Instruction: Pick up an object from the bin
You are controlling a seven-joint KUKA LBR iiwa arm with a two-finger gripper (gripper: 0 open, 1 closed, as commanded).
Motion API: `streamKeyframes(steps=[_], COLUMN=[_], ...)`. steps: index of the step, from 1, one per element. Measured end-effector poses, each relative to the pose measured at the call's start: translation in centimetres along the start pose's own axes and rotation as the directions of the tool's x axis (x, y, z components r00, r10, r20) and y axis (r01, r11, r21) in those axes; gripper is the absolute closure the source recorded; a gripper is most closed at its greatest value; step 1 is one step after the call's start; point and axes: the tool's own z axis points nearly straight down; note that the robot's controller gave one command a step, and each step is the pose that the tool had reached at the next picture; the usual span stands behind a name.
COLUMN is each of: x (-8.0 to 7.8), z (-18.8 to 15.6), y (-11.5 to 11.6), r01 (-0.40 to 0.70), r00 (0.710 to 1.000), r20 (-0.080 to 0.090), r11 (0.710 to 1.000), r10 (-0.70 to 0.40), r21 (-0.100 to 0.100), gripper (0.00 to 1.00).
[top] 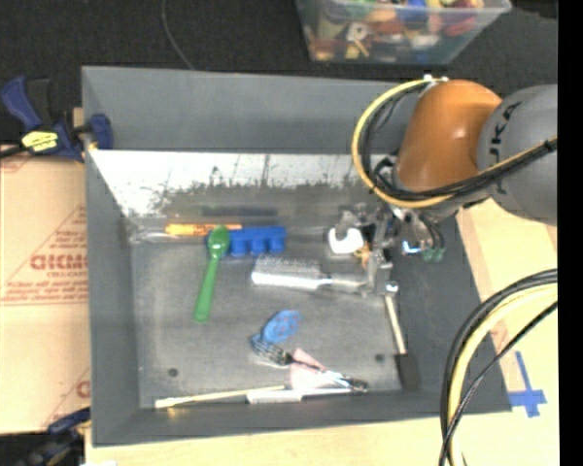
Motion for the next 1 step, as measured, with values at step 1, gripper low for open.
streamKeyframes(steps=[1], x=[0.63], z=[3.67], y=[1.10], r01=[-0.026], r00=[1.000], r20=[-0.011], r11=[1.000], r10=[0.026], r21=[-0.006], gripper=[0.00])
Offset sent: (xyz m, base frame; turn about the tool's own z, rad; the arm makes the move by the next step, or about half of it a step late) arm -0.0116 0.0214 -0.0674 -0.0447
